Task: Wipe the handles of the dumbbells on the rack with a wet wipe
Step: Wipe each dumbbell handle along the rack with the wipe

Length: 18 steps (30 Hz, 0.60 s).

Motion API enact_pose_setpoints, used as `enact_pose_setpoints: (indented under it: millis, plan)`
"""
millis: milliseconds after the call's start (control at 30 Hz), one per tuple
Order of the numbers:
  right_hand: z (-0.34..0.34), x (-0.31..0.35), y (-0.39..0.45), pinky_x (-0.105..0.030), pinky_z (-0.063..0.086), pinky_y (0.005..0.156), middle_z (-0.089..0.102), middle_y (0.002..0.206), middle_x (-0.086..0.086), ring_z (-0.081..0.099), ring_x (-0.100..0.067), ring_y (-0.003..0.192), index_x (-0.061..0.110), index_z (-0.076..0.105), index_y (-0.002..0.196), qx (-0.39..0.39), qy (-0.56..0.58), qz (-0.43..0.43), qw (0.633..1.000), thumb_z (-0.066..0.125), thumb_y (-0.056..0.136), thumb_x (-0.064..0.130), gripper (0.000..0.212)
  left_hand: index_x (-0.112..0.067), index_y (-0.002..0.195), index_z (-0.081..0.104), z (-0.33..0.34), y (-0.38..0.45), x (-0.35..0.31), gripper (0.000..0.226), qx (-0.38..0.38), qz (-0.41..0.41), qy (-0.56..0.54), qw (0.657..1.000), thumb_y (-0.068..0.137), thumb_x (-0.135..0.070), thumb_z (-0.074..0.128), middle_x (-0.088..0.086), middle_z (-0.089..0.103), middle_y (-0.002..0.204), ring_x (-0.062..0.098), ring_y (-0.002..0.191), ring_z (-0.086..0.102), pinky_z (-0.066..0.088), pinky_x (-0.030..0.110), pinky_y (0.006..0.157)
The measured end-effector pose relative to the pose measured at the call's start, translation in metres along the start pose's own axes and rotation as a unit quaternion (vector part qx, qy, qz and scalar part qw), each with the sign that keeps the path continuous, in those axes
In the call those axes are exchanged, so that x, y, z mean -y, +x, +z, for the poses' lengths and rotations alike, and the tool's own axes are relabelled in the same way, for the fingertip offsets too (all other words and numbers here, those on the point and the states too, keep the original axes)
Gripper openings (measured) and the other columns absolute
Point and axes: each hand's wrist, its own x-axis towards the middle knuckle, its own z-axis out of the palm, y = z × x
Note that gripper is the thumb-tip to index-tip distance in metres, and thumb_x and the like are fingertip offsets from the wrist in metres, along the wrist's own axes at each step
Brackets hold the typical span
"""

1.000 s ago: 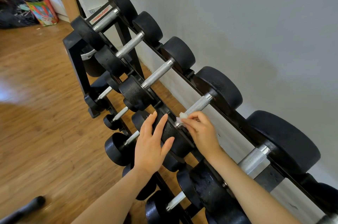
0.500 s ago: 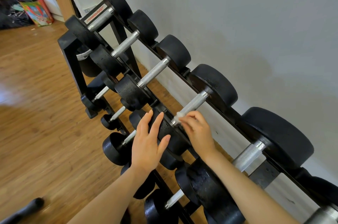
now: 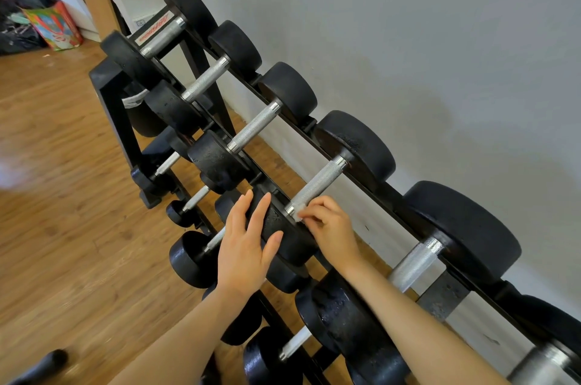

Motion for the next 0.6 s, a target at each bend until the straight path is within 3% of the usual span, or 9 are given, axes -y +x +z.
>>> enact_pose_setpoints:
  millis: [233,433,600]
  plan:
    - [-0.016,-0.008,0.020,-0.023,0.056,0.079,0.052,0.104,0.018,0.063,-0.012,0.092,0.010,0.072,0.101,-0.187,0.048,0.097,0.976,0.067,0.087,0.006,0.015,-0.035,0.152,0.020,0.000,-0.001,0.001,0.060,-0.001,0.000,-0.011,1.000,0.098,-0.058,0.031,-0.001,0.018,0.158,0.023,0.145,0.021,0.031,0.038,0.107]
    - [-0.013,0.000,0.021,-0.016,0.053,0.076,0.050,0.102,0.023,0.061,-0.009,0.092,0.011,0.070,0.105,-0.198,0.030,0.080,0.976,0.066,0.088,0.007,0.018,-0.035,0.152,0.021,0.001,-0.001,0.002,0.061,0.000,0.000,-0.013,1.000,0.096,-0.058,0.033,0.002,0.020,0.158,0.023,0.145,0.020,0.028,0.038,0.108]
    - [-0.014,0.001,0.028,-0.012,0.050,0.076,0.055,0.106,0.010,0.060,-0.004,0.092,0.010,0.069,0.113,-0.250,0.030,0.105,0.962,0.062,0.091,0.007,0.023,-0.035,0.152,0.021,0.000,-0.001,0.001,0.062,0.000,-0.003,-0.013,1.000,0.095,-0.056,0.032,0.003,0.021,0.159,0.024,0.145,0.020,0.027,0.037,0.108]
